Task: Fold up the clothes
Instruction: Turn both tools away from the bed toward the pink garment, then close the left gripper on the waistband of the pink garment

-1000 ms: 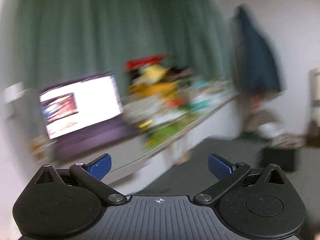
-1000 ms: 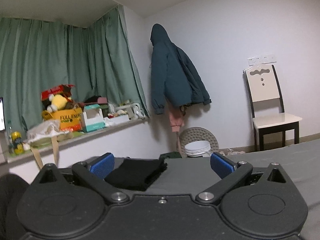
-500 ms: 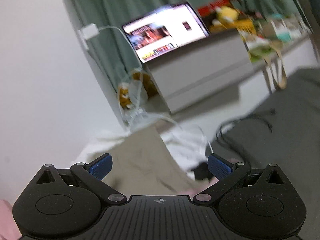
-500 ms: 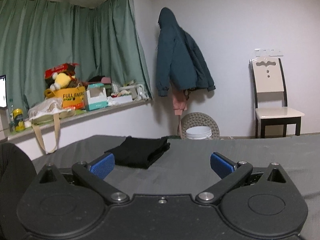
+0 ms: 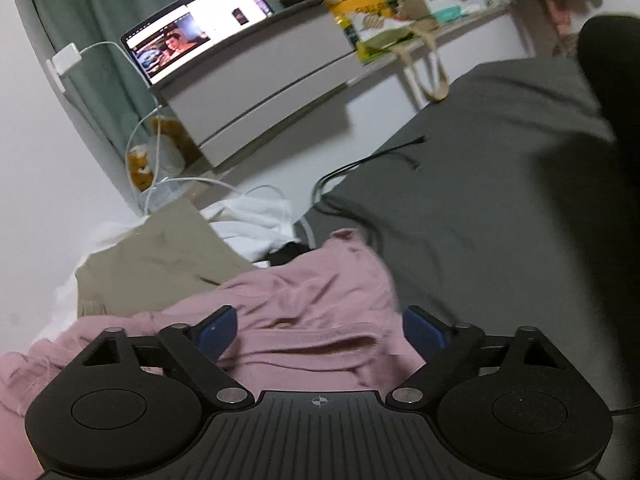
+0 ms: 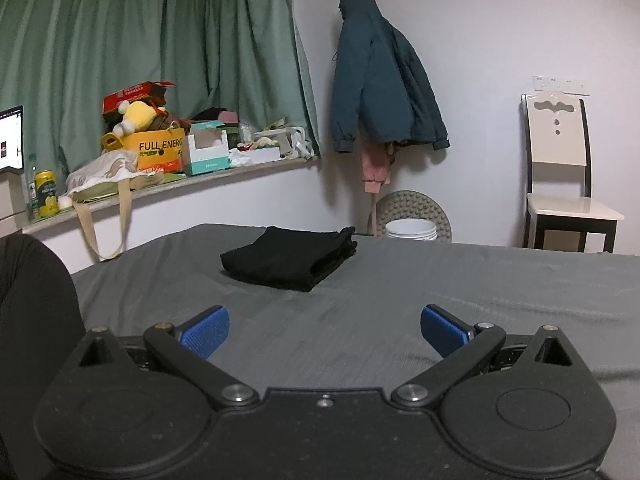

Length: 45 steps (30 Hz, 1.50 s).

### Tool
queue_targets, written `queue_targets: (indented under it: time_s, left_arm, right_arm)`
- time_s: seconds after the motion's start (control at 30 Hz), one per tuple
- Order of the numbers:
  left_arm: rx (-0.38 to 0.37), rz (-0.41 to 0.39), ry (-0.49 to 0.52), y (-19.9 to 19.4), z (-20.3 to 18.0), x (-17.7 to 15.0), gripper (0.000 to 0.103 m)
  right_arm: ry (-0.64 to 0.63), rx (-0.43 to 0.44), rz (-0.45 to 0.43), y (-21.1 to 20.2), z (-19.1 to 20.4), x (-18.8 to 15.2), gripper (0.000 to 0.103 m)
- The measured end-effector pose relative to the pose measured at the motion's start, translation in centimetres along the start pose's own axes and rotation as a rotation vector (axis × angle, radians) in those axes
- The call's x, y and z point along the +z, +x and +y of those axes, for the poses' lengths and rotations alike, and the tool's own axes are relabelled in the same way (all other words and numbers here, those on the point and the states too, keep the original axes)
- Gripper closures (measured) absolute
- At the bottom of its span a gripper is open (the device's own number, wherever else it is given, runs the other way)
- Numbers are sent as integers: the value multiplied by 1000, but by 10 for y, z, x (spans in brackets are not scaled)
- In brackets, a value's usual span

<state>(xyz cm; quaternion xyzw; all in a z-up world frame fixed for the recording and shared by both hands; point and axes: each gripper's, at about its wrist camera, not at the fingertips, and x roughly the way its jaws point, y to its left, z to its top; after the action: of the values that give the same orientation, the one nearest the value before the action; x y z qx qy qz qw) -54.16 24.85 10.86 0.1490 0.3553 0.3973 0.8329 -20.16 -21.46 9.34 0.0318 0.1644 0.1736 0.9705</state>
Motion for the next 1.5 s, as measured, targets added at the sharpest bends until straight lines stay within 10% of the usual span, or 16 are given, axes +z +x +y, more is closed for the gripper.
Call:
queue_targets:
  time_s: [0.17,0.53,0.83,1.07,1.23,1.5]
  left_arm:
    - [52,54,108,23,9,0,35]
    - [-56,38,344,4,-17,1,36]
    - [-119,58,286,33,-7,13,86]
    - [-212,82,-27,51,32,42,92]
    - [-318,-71,-227,37,64,72,94]
    - [-441,-408,-241,3,57,166,96]
  right_arm:
    - [28,-4,-1,-2,-4,2,0]
    - [69,-14,17,0,-11,1,0]
    - [65,-5,21,-1,-11,2,0]
    - [88,-11,32,1,-14,3,0]
    - [103,-22,31,0,-17,1,0]
    - [125,-34,36,3,-20,0,0]
